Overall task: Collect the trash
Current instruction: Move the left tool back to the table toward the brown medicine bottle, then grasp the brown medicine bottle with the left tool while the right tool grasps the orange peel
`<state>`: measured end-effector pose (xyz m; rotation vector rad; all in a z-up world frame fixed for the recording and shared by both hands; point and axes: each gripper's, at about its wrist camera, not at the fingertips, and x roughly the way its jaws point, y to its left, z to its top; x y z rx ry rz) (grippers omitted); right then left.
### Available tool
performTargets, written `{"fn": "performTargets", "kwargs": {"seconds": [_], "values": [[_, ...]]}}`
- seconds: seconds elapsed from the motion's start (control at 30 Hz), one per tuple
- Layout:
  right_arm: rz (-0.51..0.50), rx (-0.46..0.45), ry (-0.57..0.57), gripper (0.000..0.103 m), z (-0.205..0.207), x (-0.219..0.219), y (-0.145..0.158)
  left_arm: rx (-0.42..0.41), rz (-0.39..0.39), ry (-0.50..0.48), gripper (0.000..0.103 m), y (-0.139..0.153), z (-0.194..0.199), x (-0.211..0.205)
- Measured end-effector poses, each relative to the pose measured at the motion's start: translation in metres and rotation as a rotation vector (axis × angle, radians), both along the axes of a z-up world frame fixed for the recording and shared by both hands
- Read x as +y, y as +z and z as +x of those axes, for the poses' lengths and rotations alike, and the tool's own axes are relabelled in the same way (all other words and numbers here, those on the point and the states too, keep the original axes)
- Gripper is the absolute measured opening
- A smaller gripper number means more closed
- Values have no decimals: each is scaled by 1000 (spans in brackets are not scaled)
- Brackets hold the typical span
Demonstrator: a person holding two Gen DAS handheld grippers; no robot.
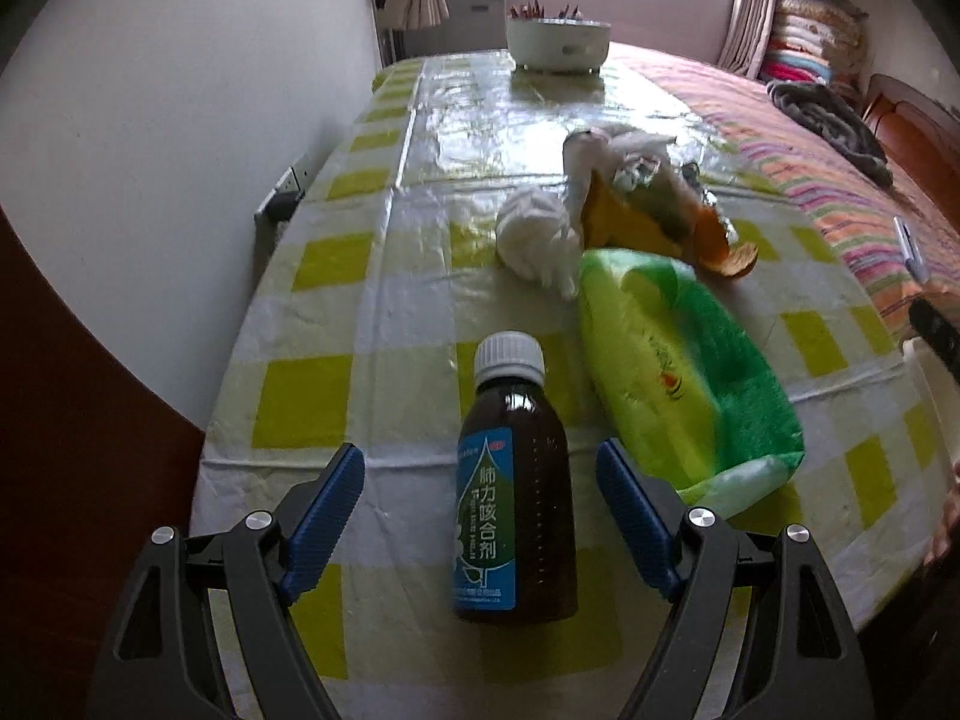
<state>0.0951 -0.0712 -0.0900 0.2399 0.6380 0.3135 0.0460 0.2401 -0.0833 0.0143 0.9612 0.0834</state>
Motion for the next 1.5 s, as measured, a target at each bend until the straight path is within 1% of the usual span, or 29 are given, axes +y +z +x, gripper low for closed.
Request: {"fn": "performTargets", "kwargs": {"seconds": [0.17, 0.23, 0.27, 0.3, 0.37, 0.47, 0.5, 0.53, 0.67, 0.8, 0.87, 0.93, 0.97, 1.0, 1.07, 1.1, 1.17, 1.27, 1.5], "values": [[-57, -46, 102, 74, 14, 35, 15, 17, -22, 14, 77, -4, 1, 4], [-74, -31, 149, 74, 26, 51, 14, 28, -34, 19, 71, -6, 3, 4], [-83, -21, 169, 74, 32, 58, 14, 38, -33, 17, 65, -8, 4, 4], [-91, -12, 189, 74, 37, 65, 11, 48, -32, 15, 61, -10, 5, 4], [-124, 10, 222, 74, 48, 78, 7, 59, -37, 4, 56, -13, 5, 2], [-163, 68, 269, 74, 66, 95, -4, 70, -22, -13, 51, -16, 6, -4], [-174, 94, 287, 74, 73, 101, -9, 72, -24, -18, 44, -17, 6, -5], [-183, 118, 304, 74, 79, 104, -15, 76, -23, -26, 42, -18, 6, -7], [-230, 162, 318, 74, 96, 115, -29, 64, 3, -35, 42, -18, 5, -12], [-269, 174, 317, 74, 108, 122, -34, 58, -12, -38, 42, -17, 6, -11], [-278, 190, 312, 73, 115, 127, -36, 41, -18, -38, 42, -14, 6, -11], [-270, 216, 308, 69, 122, 128, -41, 18, -29, -32, 41, -9, 5, -9], [-266, 228, 304, 63, 124, 128, -44, 4, -34, -29, 41, -6, 4, -8], [-264, 245, 303, 60, 127, 129, -47, -19, -37, -26, 41, -2, 1, -8], [-266, 238, 298, 44, 129, 128, -46, -79, -44, -23, 41, 10, -3, -9], [-275, 242, 302, 43, 130, 129, -47, -99, -47, -26, 41, 15, -5, -10], [-271, 239, 299, 36, 129, 127, -45, -135, -56, -36, 41, 22, -7, -13], [-260, 222, 301, 31, 127, 125, -41, -164, -53, -39, 42, 29, -7, -19], [-248, 215, 306, 28, 114, 114, -39, -177, -48, -64, 42, 32, -3, -35]]}}
